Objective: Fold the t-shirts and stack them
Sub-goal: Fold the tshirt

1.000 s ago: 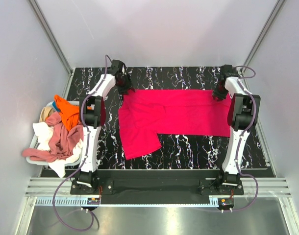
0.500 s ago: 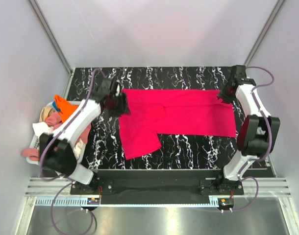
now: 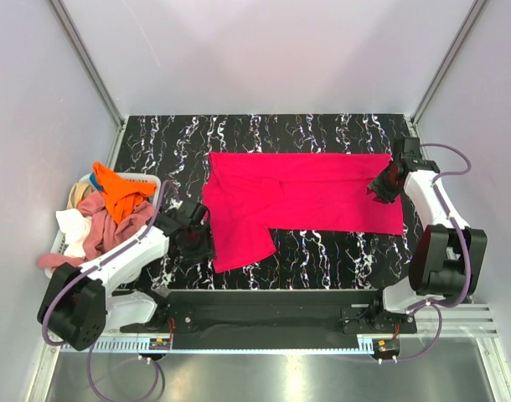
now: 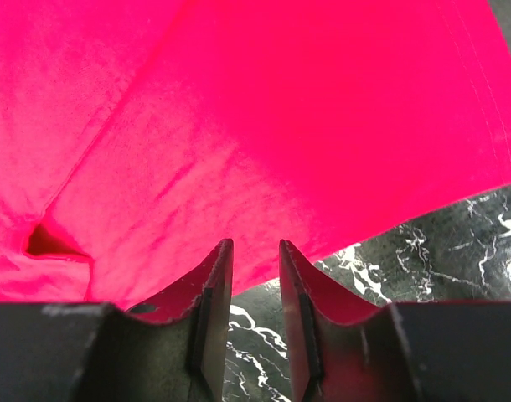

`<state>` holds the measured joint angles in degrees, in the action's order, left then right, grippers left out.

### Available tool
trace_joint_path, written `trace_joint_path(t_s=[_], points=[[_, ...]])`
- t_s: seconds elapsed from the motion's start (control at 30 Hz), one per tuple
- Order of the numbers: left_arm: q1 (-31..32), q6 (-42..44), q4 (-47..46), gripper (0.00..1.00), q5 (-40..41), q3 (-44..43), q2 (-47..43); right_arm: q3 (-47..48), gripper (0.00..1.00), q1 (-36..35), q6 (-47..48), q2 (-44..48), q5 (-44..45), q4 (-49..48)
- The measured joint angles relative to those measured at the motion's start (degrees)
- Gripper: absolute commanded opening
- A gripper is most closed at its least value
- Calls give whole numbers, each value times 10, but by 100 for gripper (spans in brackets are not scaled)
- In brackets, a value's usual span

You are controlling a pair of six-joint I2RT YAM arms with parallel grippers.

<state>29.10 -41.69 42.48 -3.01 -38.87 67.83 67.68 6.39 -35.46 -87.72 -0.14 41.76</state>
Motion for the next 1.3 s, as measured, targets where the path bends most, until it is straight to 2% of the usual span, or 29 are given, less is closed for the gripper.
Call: trace_joint_path(t_s=[0.3, 0.53, 0.57, 0.67, 0.7, 0.73, 0.9, 1.07, 1.3], points=[[16, -28, -59, 47, 1, 56, 13, -90, 42, 17, -100, 69, 62, 3], [32, -45, -92, 41, -2, 69, 17, -123, 44, 74, -139, 110, 120, 14], [33, -45, -97, 38, -3, 69, 19, -124, 43, 83, -142, 111, 128, 14], [38, -47, -116, 18, -6, 68, 30, -136, 44, 103, -153, 115, 141, 14], [39, -45, -122, 2, -7, 68, 33, -142, 44, 107, -156, 116, 145, 14], [40, -42, -127, 0, -8, 67, 37, -149, 45, 110, -160, 117, 148, 14], [42, -34, -117, 0, -8, 65, 30, -163, 45, 138, -166, 101, 157, 17], [43, -34, -72, 0, 2, 62, -26, -163, 47, 171, -158, 53, 163, 10], [45, -34, -34, 0, 7, 23, -44, -170, 47, 175, -144, 16, 142, -49]])
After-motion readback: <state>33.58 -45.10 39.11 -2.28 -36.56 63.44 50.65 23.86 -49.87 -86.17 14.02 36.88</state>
